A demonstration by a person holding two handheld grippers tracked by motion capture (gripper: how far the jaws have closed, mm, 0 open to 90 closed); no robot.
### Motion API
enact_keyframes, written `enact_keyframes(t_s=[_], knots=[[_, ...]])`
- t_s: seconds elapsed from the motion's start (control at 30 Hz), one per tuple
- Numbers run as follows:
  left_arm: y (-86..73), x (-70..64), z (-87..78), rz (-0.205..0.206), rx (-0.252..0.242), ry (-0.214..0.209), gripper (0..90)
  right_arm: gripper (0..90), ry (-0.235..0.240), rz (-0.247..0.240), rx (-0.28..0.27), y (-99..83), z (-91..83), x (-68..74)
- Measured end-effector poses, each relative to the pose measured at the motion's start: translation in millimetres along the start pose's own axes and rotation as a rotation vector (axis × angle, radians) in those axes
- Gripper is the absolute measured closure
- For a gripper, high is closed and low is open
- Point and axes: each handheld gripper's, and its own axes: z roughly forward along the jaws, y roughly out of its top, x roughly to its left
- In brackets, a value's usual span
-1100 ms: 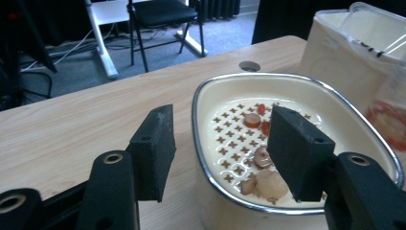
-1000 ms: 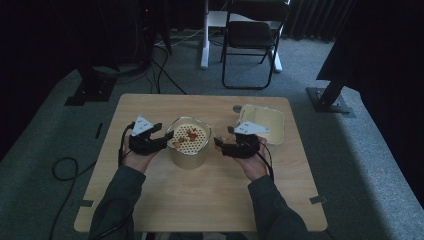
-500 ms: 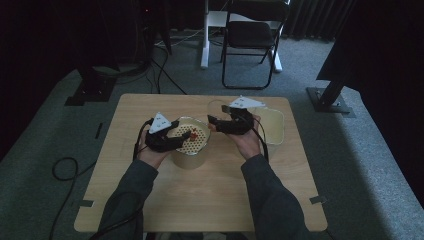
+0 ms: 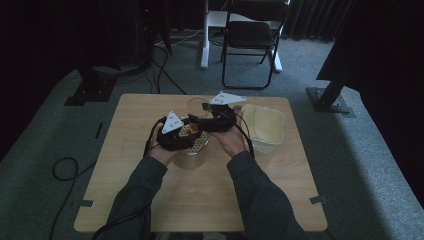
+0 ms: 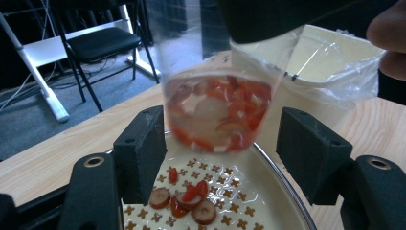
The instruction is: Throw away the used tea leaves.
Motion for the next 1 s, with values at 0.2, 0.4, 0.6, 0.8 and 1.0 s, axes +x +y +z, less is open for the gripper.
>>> enact_keyframes(t_s=[0.2, 0.4, 0.6, 0.8, 1.0], knots=[[1.6, 2.9, 3.3, -0.011, 0.005, 0.006, 35.7, 31.6, 0.027, -0.001, 0.008, -0.1, 3.8, 4.4], [3.8, 2.3, 5.7, -0.002, 0.004, 0.006, 41.8, 31.5, 0.031, 0.001, 0.008, 2.3, 3.2, 3.1], [4.4, 0.6, 5.0, 0.001, -0.013, 0.016, 42.4, 27.6, 0.033, -0.002, 0.012, 4.5, 1.8, 3.3], [3.5, 4.2, 2.3, -0.017, -0.034, 0.035, 42.5, 19.8, 0.025, 0.005, 0.000, 2.8, -1.9, 2.9], [3.3, 12.1, -4.8, -0.027, -0.045, 0.061, 42.5, 18.5, 0.023, 0.003, -0.016, -4.0, -11.4, 0.0]])
